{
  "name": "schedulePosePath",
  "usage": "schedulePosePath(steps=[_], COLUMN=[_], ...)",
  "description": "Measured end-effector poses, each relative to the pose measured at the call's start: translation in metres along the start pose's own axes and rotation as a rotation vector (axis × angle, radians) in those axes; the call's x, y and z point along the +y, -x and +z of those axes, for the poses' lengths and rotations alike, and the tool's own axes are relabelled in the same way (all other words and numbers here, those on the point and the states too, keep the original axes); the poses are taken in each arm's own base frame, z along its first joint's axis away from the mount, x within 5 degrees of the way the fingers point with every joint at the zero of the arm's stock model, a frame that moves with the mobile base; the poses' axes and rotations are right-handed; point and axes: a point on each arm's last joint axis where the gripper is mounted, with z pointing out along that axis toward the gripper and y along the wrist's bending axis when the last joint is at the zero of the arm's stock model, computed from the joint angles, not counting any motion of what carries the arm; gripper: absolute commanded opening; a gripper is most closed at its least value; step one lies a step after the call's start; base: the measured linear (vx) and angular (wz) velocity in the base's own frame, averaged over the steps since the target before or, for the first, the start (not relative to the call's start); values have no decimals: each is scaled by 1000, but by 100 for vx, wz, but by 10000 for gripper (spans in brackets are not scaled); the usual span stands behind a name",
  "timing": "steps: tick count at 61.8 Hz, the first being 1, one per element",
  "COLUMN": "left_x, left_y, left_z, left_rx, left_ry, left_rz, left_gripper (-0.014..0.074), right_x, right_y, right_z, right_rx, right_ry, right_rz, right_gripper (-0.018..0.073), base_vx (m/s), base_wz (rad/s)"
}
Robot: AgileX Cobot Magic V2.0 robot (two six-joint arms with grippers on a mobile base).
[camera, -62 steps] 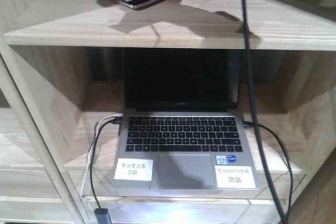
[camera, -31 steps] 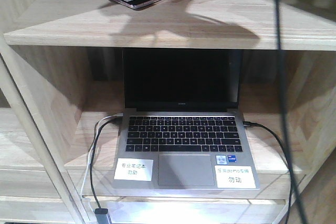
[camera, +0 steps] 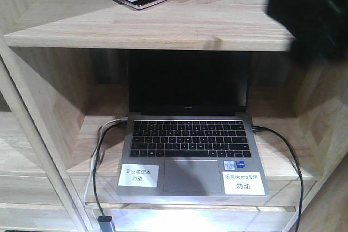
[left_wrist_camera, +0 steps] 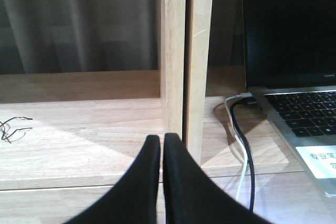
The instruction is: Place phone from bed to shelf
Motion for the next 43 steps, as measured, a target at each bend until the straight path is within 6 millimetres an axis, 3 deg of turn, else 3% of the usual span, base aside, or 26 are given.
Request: schedulePosePath(steps=[12, 25, 43], left_x=[0, 0, 0], left_y=[0, 0, 0], left_z=[0, 0, 0], left_rx=[0, 0, 0], left_ry=[0, 0, 0], left_rz=[0, 0, 0], left_gripper=[1, 1, 1], right_x=[9, 18, 23], right_y=[-39, -78, -105], right_z=[-51, -91, -116], right_rx=[-64, -127, -197], right_ry=[-28, -27, -27], right_rz=[-6, -21, -37], right_gripper=[-6, -6, -5], base_vx=[0, 0, 0], base_wz=[0, 0, 0])
